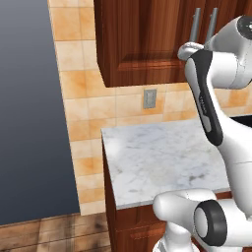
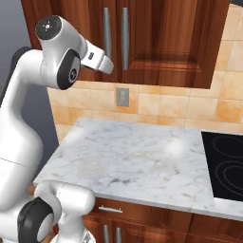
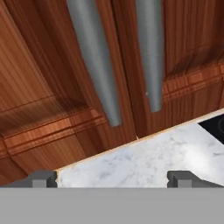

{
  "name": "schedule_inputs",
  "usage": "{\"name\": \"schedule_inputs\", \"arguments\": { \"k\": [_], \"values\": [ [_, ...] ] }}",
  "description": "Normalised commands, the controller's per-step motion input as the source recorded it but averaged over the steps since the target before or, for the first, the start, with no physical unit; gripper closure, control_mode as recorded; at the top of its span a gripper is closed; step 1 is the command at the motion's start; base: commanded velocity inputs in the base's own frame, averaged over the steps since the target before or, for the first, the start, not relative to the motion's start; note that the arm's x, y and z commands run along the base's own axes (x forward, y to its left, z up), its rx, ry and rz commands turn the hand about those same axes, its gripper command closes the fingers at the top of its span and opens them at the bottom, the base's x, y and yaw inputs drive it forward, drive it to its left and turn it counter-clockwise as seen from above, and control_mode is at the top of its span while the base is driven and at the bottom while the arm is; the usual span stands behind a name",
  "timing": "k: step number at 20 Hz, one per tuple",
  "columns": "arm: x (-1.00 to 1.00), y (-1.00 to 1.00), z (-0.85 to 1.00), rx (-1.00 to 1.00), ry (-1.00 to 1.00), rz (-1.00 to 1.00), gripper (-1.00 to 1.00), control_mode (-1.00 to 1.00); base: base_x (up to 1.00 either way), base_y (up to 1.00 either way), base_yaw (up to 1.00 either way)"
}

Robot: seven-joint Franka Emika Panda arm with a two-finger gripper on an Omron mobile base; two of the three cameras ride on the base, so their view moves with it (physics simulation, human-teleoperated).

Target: Open the cabinet. Pick the sponge and place it next to the sink. Then close the cabinet.

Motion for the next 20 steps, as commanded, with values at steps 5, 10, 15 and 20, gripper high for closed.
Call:
{"name": "schedule_inputs", "arguments": {
  "k": [5,10,15,20],
  "values": [
    [0.11,-0.17,0.00,0.01,0.00,0.12,-1.00,-1.00,0.00,0.00,0.00],
    [0.23,-0.03,0.00,0.00,0.00,0.19,-1.00,-1.00,0.00,0.00,0.00],
    [0.34,0.00,0.00,0.00,0.00,0.08,-1.00,-1.00,0.00,0.00,0.00],
    [0.49,0.00,0.00,0.00,0.00,0.00,-1.00,-1.00,0.00,0.00,0.00]
  ]
}}
